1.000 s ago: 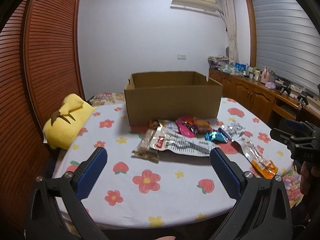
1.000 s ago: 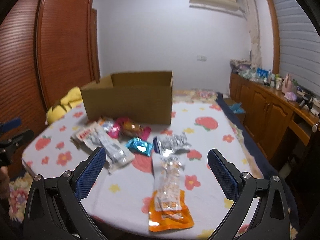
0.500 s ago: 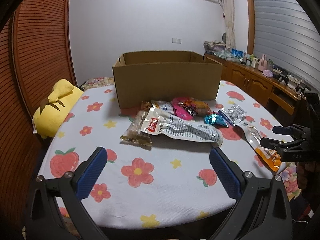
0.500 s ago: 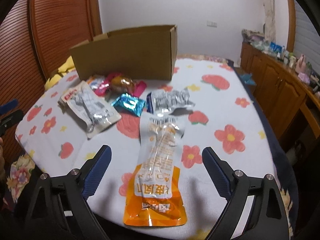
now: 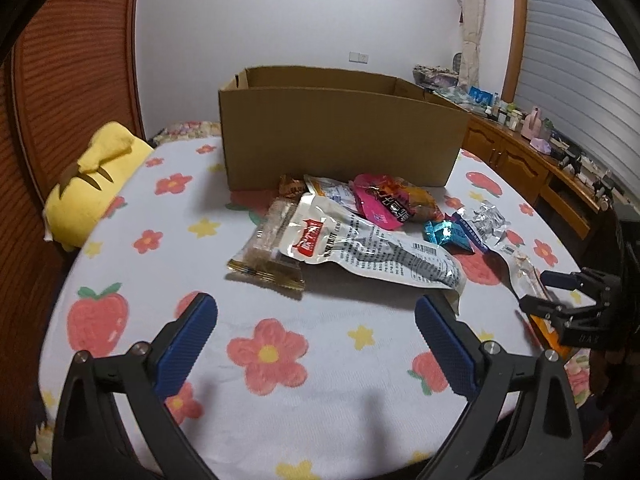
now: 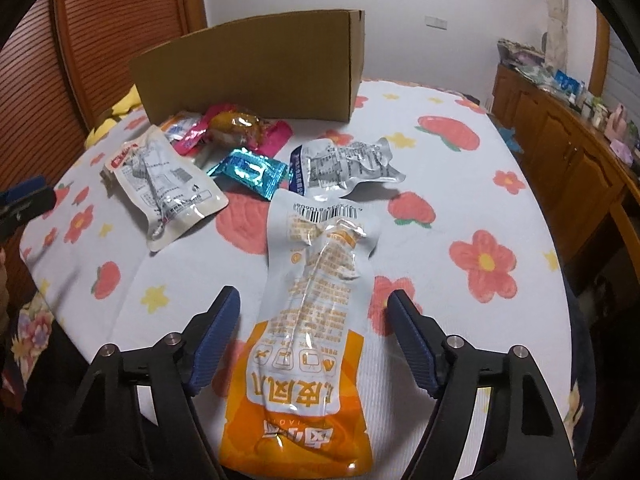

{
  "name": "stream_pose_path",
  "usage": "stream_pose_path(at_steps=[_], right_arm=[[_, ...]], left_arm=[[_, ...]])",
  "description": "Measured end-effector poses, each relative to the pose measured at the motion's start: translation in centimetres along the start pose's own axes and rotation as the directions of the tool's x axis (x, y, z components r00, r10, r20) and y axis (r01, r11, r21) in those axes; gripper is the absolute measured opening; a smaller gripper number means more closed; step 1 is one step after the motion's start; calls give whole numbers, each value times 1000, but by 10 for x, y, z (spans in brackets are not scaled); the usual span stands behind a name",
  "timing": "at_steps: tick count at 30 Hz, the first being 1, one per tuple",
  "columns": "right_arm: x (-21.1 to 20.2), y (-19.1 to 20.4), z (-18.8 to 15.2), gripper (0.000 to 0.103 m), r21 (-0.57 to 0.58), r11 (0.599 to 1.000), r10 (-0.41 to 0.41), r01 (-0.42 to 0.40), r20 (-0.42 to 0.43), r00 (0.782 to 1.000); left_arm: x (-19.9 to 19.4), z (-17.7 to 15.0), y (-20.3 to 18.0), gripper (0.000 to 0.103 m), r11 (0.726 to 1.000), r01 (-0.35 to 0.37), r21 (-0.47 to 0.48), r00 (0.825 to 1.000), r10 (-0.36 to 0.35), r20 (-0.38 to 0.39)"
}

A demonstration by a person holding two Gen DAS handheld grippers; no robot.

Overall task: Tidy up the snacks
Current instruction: 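Lower the left tool onto the white-and-red sausage pack while the right tool approaches the orange pouch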

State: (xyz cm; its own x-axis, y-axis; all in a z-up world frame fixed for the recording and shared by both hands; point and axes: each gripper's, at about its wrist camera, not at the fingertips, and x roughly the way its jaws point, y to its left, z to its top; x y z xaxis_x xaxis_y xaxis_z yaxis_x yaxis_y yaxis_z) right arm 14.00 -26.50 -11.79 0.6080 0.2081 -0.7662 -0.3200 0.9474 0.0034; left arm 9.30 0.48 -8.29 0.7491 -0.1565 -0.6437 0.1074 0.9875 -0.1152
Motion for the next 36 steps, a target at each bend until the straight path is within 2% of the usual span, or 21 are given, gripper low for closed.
stream_pose_path(at_steps=[7, 14, 19, 24, 29, 36], right_arm=[[4, -1, 2, 68, -27, 1000, -17, 17, -7, 1000], [6, -1, 2, 68, -44, 998, -33, 33, -1, 999], [7, -2, 2, 68, -42, 998, -36, 36, 6, 999], [7, -1, 3, 68, -41, 998, -37, 37, 10, 999], [8, 0, 2, 68, -40, 998, -38, 39, 14, 999], [7, -1, 1, 68, -37, 999, -38, 39, 22, 999]], left_arm=[[22, 8, -11, 91, 999, 37, -20, 998, -38, -53], [44, 19, -24, 90, 994, 76, -75, 990, -84, -115], [62, 28, -34, 90, 985, 107, -134, 977, -129, -170], [77, 34, -41, 90, 979, 79, -186, 970, -119, -213], [87, 41, -45, 90, 977, 33, -213, 970, -82, -229], [104, 35, -56, 90, 986, -25, -165, 961, -22, -277]])
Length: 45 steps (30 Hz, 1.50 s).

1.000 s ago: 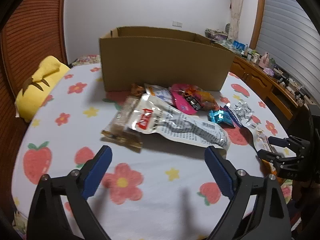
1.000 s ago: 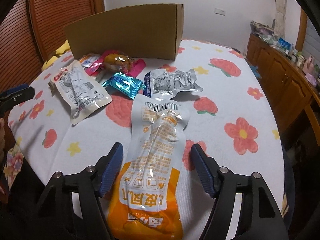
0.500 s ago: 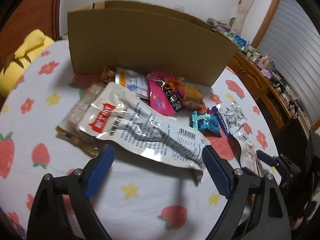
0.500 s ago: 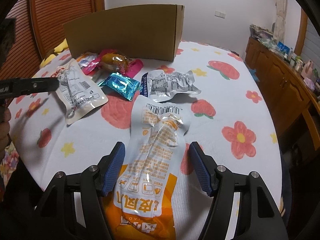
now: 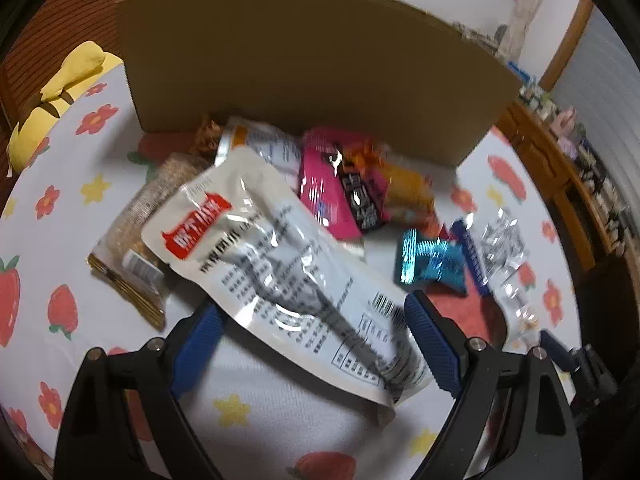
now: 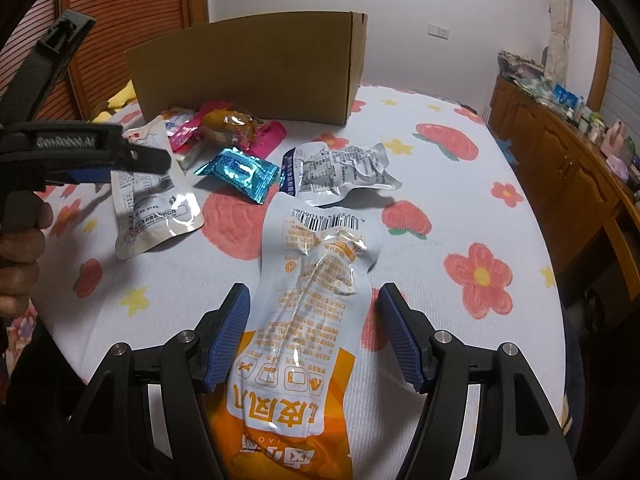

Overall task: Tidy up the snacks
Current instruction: 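Lower the left tool onto the white-and-red sausage pack while the right tool approaches the orange pouch, then close the left tool on the sausage pack while the right tool grasps the orange pouch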

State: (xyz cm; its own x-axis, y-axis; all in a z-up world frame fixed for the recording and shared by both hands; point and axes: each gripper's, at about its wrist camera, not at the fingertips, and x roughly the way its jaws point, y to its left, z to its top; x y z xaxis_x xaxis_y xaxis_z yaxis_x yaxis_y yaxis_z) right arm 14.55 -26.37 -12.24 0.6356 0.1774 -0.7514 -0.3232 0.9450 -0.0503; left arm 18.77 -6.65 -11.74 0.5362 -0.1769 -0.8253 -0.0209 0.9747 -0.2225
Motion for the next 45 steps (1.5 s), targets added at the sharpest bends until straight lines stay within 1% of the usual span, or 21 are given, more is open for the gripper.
stream_pose_path(at_steps=[2, 3, 4, 6, 8, 9, 11, 14, 17, 19, 20, 21, 22, 23, 24, 27, 30, 32, 34, 39, 45], right_arm=[[0, 0, 0, 68, 0, 1000, 0, 0, 1, 1000], [0, 0, 0, 68, 0, 1000, 0, 0, 2, 1000], [0, 0, 0, 68, -1, 1000, 0, 0, 1, 1000], [0, 0, 0, 68, 0, 1000, 1, -1, 1, 1000], [0, 0, 0, 68, 0, 1000, 1, -1, 1, 1000], [0, 0, -1, 68, -1, 1000, 1, -1, 0, 1000], [0, 0, -1, 68, -3, 1000, 3, -3, -1, 1000], [0, 0, 0, 68, -7, 1000, 3, -3, -5, 1000], [0, 0, 0, 68, -7, 1000, 4, -4, -7, 1000], [0, 0, 0, 68, -9, 1000, 4, -4, -8, 1000], [0, 0, 1, 68, -9, 1000, 5, -5, -10, 1000], [0, 0, 2, 68, -11, 1000, 6, -6, -12, 1000], [1, 0, 2, 68, -11, 1000, 7, -7, -14, 1000], [1, 0, 3, 68, -13, 1000, 8, -8, -16, 1000], [2, 0, 3, 68, -14, 1000, 9, -10, -17, 1000], [2, -1, 3, 68, -14, 1000, 14, -15, -19, 1000], [3, -1, 4, 68, -15, 1000, 15, -16, -21, 1000], [4, -2, 5, 68, -15, 1000, 18, -18, -24, 1000], [4, -2, 7, 63, -16, 1000, 21, -21, -28, 999], [5, -4, 9, 58, -25, 999, 38, -39, -38, 999], [3, -4, 8, 50, -37, 998, 58, -60, -48, 997]], left_arm=[[0, -3, -3, 90, 1000, -6, 24, 1000, 5, 12], [-1, -4, -4, 88, 999, -5, 38, 1000, 4, 12], [-2, -5, -4, 85, 999, -1, 44, 1000, 1, 15], [-6, -7, 1, 74, 999, 21, 45, 1000, -22, 21], [-11, -10, 6, 66, 998, 39, 39, 999, -40, 21], [-14, -12, 9, 64, 998, 49, 47, 999, -50, 19], [-19, -16, 14, 56, 997, 49, 58, 999, -50, 21], [-24, -17, 21, 55, 997, 54, 53, 998, -55, 18], [-22, -13, 24, 59, 998, 50, 38, 999, -51, 16], [-19, -11, 22, 60, 998, 48, 34, 999, -49, 15], [-19, -11, 21, 55, 998, 48, 38, 999, -49, 18], [-19, -12, 19, 46, 997, 50, 55, 998, -51, 26], [-19, -13, 17, 42, 996, 59, 62, 998, -61, 29], [-21, -14, 17, 34, 995, 76, 62, 997, -78, 27], [-23, -14, 17, 29, 994, 94, 55, 995, -95, 26], [-31, -17, 22, 21, 992, 109, 61, 993, -111, 32], [-43, -20, 25, 15, 990, 120, 70, 991, -123, 49], [-49, -22, 25, 12, 989, 117, 86, 991, -122, 59], [-54, -25, 27, 10, 990, 104, 99, 991, -111, 68], [-57, -30, 32, 10, 988, 108, 106, 991, -115, 68], [-69, -34, 32, 10, 988, 102, 120, 989, -114, 97]])
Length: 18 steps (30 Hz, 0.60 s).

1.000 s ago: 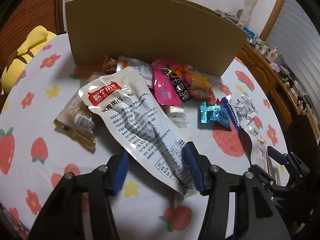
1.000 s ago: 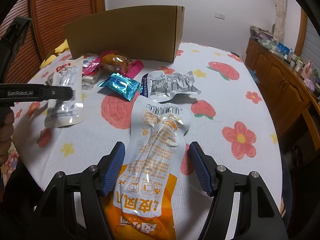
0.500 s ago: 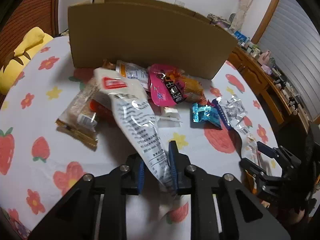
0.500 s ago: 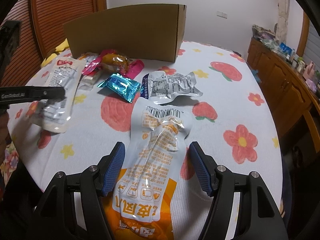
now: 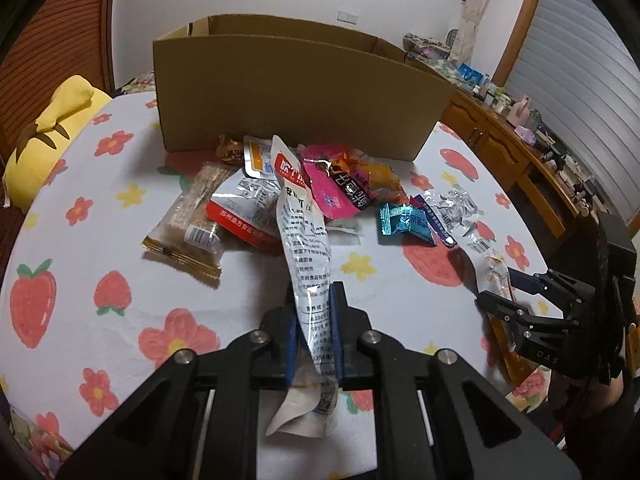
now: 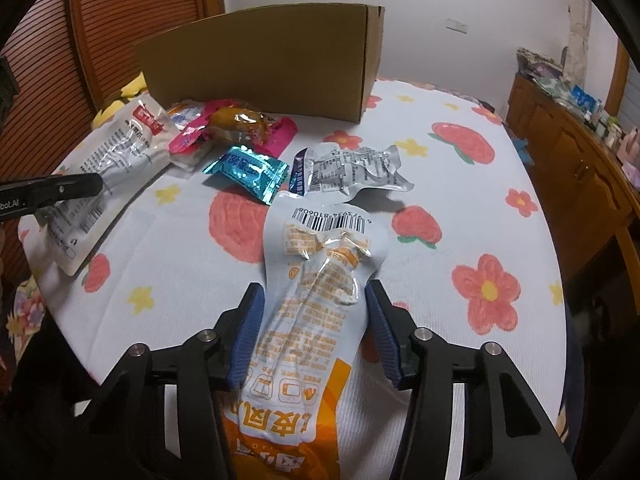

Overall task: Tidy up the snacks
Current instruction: 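Close the left tool on the sausage pack while the right tool grasps the orange pouch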

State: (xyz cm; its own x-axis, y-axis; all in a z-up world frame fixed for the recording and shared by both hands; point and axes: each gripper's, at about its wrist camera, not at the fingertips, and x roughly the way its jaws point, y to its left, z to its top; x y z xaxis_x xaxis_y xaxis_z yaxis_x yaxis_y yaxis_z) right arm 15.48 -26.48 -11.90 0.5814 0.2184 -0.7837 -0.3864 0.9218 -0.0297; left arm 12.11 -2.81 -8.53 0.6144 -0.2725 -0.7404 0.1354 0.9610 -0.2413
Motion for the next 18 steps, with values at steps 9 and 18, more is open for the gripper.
stream_pose_path(at_steps=[9, 18], right_arm=[[-9, 0, -2, 48, 10, 1000, 10, -10, 25, 1000], [-36, 8, 15, 47, -9, 1000, 21, -20, 99, 995]], left_arm=[[-22, 2, -3, 10, 999, -19, 32, 998, 17, 62], [-40, 15, -8, 10, 998, -24, 52, 994, 18, 110]])
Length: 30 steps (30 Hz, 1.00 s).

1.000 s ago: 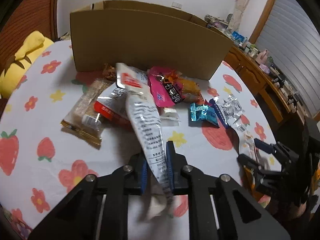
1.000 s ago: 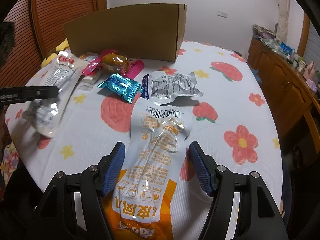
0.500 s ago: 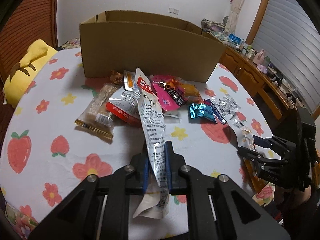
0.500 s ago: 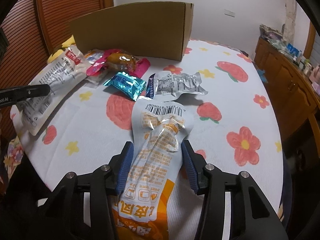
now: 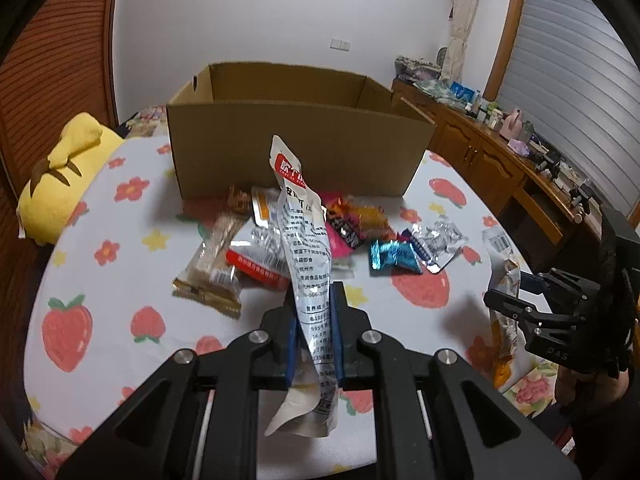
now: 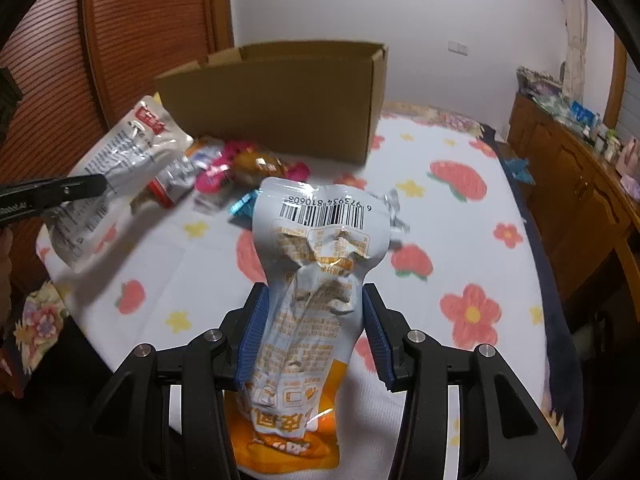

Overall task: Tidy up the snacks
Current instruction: 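Close the left tool on the sausage pack while the right tool grasps the orange pouch, then carry both packs over the box and release them inside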

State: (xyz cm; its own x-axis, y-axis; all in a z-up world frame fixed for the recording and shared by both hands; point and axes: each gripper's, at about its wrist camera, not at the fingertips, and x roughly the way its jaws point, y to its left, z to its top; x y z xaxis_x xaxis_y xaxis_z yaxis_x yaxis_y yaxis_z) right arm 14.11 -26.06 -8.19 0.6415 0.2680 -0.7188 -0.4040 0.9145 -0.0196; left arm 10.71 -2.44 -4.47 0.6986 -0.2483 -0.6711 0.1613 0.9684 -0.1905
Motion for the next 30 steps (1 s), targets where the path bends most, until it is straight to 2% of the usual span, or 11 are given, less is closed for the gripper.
stream_pose_path(at_steps=[5, 9, 19, 30], right_arm=[[-10, 5, 10, 46, -15, 1000, 0, 0, 32, 999], [-11, 7, 16, 41, -31, 999, -7, 8, 49, 999], [-12, 3, 18, 39, -19, 1000, 9, -8, 72, 997], [-29, 9, 19, 38, -33, 999, 17, -12, 147, 989]], left_arm=[[-7, 9, -1, 10, 1000, -6, 7, 1000, 6, 24], [-10, 13, 1, 10, 1000, -9, 5, 999, 9, 35], [-12, 15, -1, 10, 1000, -8, 12, 999, 7, 43], [-15, 18, -5, 10, 1000, 1, 18, 999, -2, 52]])
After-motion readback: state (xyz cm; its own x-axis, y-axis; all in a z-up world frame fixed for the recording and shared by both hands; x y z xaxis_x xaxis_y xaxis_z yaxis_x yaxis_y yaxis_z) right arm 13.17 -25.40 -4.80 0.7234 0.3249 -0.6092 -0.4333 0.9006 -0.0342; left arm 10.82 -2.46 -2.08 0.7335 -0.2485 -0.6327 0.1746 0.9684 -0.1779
